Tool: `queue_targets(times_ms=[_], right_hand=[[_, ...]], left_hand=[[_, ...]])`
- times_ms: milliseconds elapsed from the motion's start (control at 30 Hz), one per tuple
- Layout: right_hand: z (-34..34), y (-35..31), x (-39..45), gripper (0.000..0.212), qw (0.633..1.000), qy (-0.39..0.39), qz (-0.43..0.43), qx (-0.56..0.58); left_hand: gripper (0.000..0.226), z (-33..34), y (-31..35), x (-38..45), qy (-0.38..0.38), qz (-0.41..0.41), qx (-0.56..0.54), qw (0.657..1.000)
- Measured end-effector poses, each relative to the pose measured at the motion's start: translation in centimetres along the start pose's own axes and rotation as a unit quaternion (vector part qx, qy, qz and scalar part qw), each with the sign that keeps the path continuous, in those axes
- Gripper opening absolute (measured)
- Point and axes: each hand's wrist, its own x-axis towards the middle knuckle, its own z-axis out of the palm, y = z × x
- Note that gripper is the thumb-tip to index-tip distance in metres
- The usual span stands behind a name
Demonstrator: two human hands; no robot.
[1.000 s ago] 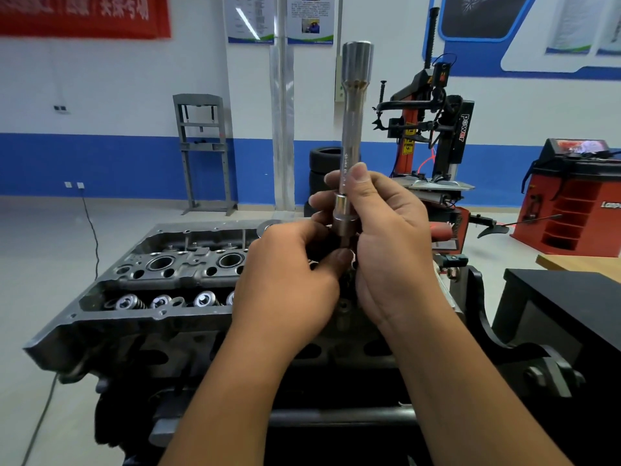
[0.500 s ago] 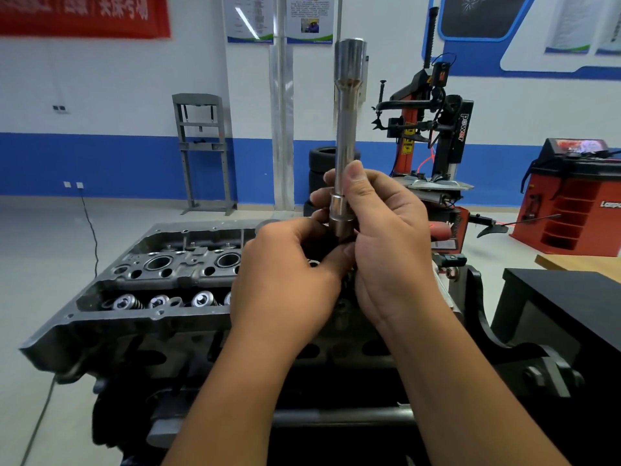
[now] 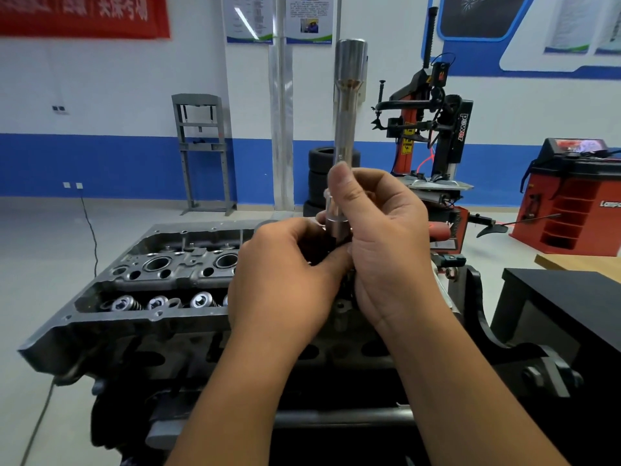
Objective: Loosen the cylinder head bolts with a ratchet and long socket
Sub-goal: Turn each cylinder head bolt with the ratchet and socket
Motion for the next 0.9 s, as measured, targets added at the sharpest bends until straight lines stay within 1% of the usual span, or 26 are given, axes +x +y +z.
queue_targets(times_ms=[67, 133, 200, 233, 333, 367, 433, 467, 567, 633, 700, 767, 833, 900], right_hand=[[-0.07, 0.13, -0.07, 0.014, 1.000, 0.007, -0.018, -0.016], [-0.07, 0.20, -0.10, 0.014, 1.000, 0.004, -0.023, -0.021], [-0.06, 0.14, -0.08, 0.018, 1.000, 0.000, -0.014, -0.013], [-0.05, 0.10, -0.06, 0.019, 1.000, -0.002, -0.007, -0.005], [0.04, -0.09, -0.10, 0.015, 1.000, -0.009, 0.015, 0.023], [0.05, -0.15, -0.13, 0.013, 1.000, -0.008, 0.016, 0.025], [0.04, -0.17, -0.17, 0.011, 1.000, 0.002, 0.000, 0.004], [0.00, -0.12, -0.17, 0.013, 1.000, 0.006, -0.012, -0.012], [0.04, 0.05, -0.14, 0.015, 0.999, 0.004, -0.035, -0.042], [0.13, 0.11, -0.13, 0.019, 0.999, -0.001, -0.026, -0.036], [0.15, 0.08, -0.15, 0.027, 1.000, -0.006, 0.003, -0.012], [0.13, -0.10, -0.17, 0.030, 1.000, -0.010, 0.023, 0.007], [0.14, -0.25, -0.22, 0.025, 1.000, 0.000, 0.022, 0.014], [0.17, -0.28, -0.18, 0.014, 1.000, 0.017, 0.002, 0.004]], left_hand=[[0.019, -0.03, 0.07, 0.00, -0.010, 0.006, -0.007, 1.000], [0.024, -0.31, 0.30, 0.03, -0.057, 0.014, -0.023, 0.998], [0.016, -0.56, 0.27, 0.24, -0.091, 0.019, -0.038, 0.995], [0.013, -0.64, 0.19, 0.31, -0.094, 0.017, -0.039, 0.995], [0.013, -0.47, -0.09, 0.25, -0.055, 0.008, -0.026, 0.998], [0.016, -0.34, -0.01, 0.16, -0.036, 0.004, -0.018, 0.999], [0.021, -0.15, -0.02, 0.05, -0.010, 0.004, -0.007, 1.000], [0.021, -0.14, 0.05, 0.03, -0.012, 0.007, -0.006, 1.000], [0.023, -0.49, 0.40, 0.01, -0.078, 0.020, -0.024, 0.996], [0.018, -0.74, 0.35, 0.16, -0.105, 0.030, -0.040, 0.993], [0.015, -0.73, 0.15, 0.20, -0.090, 0.027, -0.042, 0.995], [0.012, -0.55, 0.08, 0.11, -0.063, 0.015, -0.035, 0.997], [0.011, -0.33, -0.02, 0.07, -0.034, 0.010, -0.023, 0.999], [0.011, -0.27, -0.17, 0.09, -0.023, 0.012, -0.008, 1.000]])
